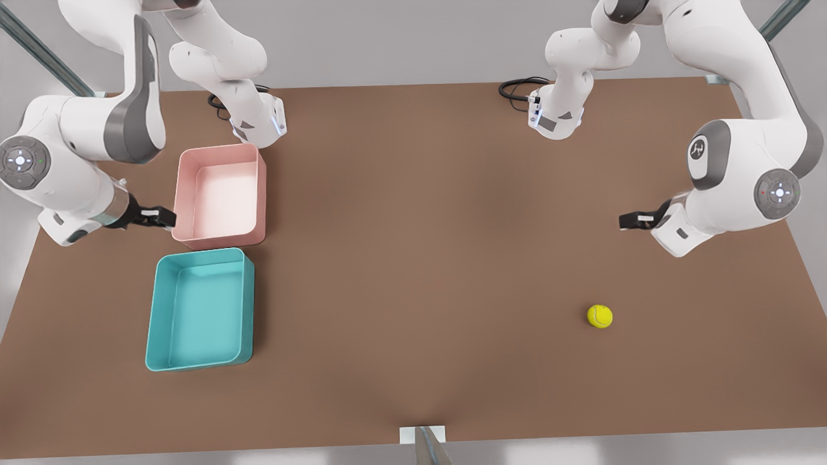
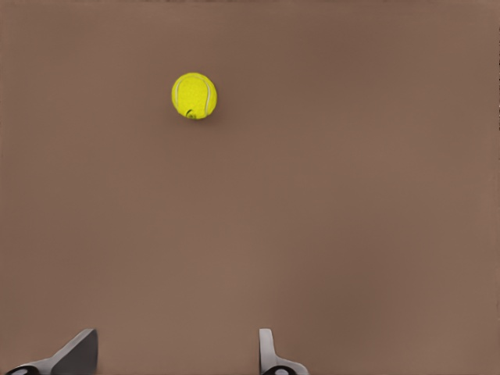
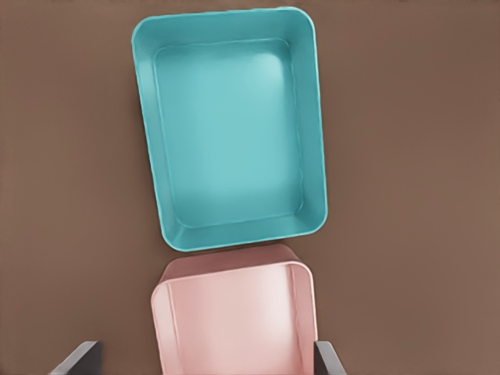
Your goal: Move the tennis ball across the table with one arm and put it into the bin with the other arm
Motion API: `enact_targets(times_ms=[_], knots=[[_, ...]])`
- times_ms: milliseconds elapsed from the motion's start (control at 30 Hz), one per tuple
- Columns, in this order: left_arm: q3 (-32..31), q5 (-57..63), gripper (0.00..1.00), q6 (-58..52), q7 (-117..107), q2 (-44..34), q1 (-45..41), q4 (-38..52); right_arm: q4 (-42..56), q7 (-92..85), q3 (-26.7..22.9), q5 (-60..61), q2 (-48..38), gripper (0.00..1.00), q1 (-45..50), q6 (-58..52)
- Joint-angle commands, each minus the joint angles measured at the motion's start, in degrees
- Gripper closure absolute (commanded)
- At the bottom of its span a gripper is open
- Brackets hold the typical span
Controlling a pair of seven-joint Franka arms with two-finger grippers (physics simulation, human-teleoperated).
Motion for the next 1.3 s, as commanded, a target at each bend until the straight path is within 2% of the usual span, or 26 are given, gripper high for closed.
enact_targets(times_ms=[0,67,100,133,200,233,267,333,400,567,633,800,933,1267], knots=[[0.0,-0.1,0.0,3.0,-0.2,-0.1,0.0,0.1,0.1,0.2,0.0,0.6,0.0,0.0,0.5,2.9],[0.1,-0.1,0.0,3.5,0.1,0.1,0.0,0.7,0.1,0.4,0.0,0.8,0.0,0.0,0.4,2.9],[0.1,-0.1,0.51,5.7,0.7,1.2,0.0,0.8,0.0,0.4,0.0,1.4,0.1,0.0,0.4,2.8],[0.3,-0.1,0.79,5.6,8.6,5.5,1.5,5.1,-0.3,0.3,0.0,1.5,0.1,0.0,0.3,2.7],[0.0,0.0,0.79,9.3,29.5,13.9,4.2,12.3,-0.7,0.1,0.0,1.4,0.2,0.0,0.3,2.2],[0.0,0.5,0.79,15.4,47.1,17.7,5.3,13.1,-0.8,0.1,0.0,1.4,0.2,0.0,0.3,2.1],[-0.1,0.5,0.79,19.9,55.0,20.1,5.6,12.9,-0.8,0.1,0.0,1.4,0.2,0.0,0.3,2.1],[-0.6,0.5,0.79,24.0,61.6,23.0,5.8,12.4,-1.1,0.1,0.0,1.4,0.4,0.0,0.3,2.1],[-1.1,7.7,0.79,32.6,87.4,24.7,5.9,11.2,-1.3,0.6,0.0,1.4,1.6,0.0,0.1,2.3],[-2.0,7.9,0.79,35.8,105.6,29.0,6.6,10.1,-0.4,1.1,0.1,3.1,3.1,0.0,0.9,2.0],[-2.0,13.7,0.79,38.2,107.0,28.8,6.8,8.3,-0.3,1.0,0.0,4.1,3.5,0.0,0.3,2.0],[-2.1,9.4,0.79,38.0,106.9,29.4,8.2,6.4,-0.4,1.0,-0.1,5.2,4.5,0.0,0.3,2.4],[-2.3,8.7,0.79,33.9,114.1,30.5,8.5,6.3,-0.3,0.9,-0.2,5.1,4.8,0.0,0.3,2.9],[-2.5,14.4,0.79,42.4,105.1,30.4,8.0,-0.6,-0.4,0.1,-0.4,5.2,5.6,0.0,0.2,3.2]])
